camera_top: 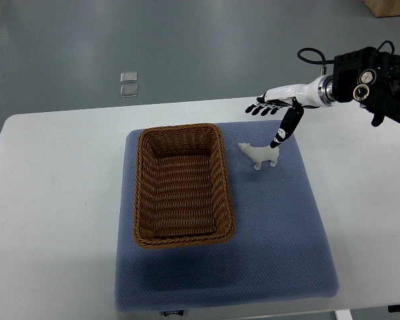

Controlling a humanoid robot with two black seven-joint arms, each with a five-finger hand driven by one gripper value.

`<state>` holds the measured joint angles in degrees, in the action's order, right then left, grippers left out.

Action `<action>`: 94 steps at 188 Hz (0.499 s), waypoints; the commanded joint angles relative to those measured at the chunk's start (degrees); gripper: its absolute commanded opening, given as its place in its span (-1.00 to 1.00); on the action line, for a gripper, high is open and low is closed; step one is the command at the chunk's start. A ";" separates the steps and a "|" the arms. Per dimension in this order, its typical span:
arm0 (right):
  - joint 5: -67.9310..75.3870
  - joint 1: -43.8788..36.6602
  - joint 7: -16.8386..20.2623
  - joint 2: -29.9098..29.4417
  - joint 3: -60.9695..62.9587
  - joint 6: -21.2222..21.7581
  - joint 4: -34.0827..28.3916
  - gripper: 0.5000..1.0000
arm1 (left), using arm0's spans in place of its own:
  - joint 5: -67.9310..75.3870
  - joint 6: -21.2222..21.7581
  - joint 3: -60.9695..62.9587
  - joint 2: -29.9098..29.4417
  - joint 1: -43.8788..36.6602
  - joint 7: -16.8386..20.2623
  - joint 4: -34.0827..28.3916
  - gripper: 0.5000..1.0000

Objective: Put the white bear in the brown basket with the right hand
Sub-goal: 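Move the right hand over the white bear figurine, fingers down, then close the right hand's fingers around the white bear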

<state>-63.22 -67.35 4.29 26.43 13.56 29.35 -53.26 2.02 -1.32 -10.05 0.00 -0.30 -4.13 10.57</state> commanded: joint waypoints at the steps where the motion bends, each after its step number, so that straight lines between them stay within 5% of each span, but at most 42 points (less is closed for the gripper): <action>1: -0.06 1.52 0.01 -0.15 -0.20 -1.58 0.00 0.71 | 0.00 0.00 0.12 0.00 0.04 0.00 0.06 1.00; 94: -0.50 7.32 0.01 -2.53 -0.20 -7.12 0.09 0.65 | -0.09 0.00 0.03 0.00 -0.05 0.00 -0.29 1.00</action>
<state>-63.72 -61.03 4.31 24.49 13.30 23.24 -53.19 2.02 -1.32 -9.97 0.00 -0.30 -4.13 10.44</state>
